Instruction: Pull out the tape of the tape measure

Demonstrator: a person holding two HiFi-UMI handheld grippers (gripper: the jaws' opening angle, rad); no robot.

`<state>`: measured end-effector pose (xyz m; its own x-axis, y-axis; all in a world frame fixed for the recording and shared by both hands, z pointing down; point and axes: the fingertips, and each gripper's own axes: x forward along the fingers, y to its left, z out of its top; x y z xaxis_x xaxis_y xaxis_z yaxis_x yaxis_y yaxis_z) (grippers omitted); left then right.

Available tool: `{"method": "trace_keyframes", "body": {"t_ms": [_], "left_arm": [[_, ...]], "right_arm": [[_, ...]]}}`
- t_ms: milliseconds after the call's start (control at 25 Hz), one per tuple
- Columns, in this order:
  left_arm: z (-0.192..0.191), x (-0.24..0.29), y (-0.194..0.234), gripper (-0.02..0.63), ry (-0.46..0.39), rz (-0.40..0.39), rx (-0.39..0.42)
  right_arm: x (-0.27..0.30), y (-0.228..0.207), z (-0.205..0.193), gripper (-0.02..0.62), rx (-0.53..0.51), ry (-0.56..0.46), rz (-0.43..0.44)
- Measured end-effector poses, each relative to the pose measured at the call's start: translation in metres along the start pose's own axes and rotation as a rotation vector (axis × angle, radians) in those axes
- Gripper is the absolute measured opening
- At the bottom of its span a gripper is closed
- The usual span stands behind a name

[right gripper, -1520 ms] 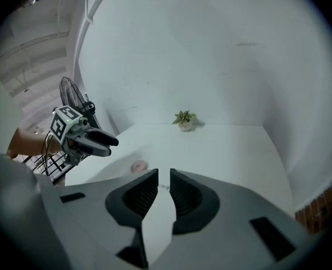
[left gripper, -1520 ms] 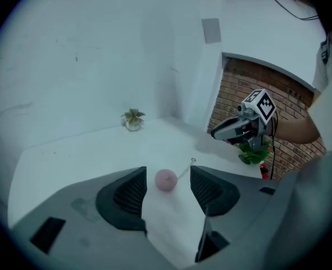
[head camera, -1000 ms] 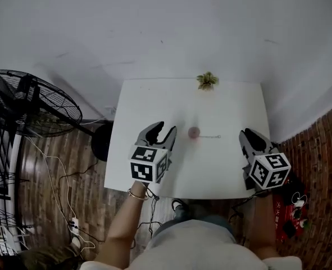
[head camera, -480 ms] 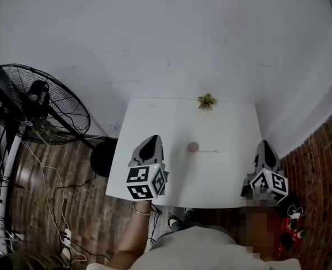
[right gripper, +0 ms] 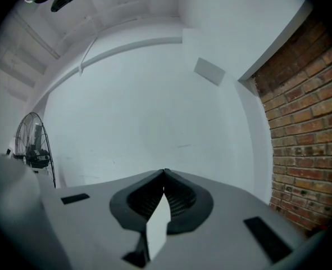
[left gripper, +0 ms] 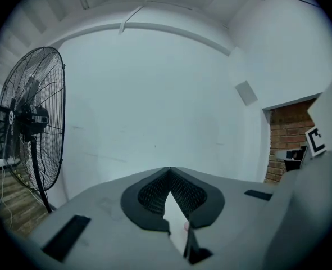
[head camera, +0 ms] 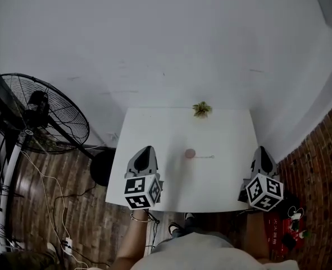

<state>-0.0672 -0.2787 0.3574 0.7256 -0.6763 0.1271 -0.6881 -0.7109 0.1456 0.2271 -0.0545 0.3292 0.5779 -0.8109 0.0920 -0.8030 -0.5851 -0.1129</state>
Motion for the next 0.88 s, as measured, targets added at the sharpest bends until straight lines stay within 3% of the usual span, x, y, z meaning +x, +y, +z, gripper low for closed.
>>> {"method": "trace_keyframes", "body": {"t_ms": [520, 880], "left_arm": [[0.005, -0.005, 0.007, 0.012, 0.008, 0.017, 0.076], [0.0, -0.001, 0.011, 0.012, 0.016, 0.02, 0.035]], "right_arm": [[0.003, 0.001, -0.006, 0.0, -0.005, 0.044, 0.039], [0.011, 0.001, -0.005, 0.001, -0.012, 0.043, 0.042]]}}
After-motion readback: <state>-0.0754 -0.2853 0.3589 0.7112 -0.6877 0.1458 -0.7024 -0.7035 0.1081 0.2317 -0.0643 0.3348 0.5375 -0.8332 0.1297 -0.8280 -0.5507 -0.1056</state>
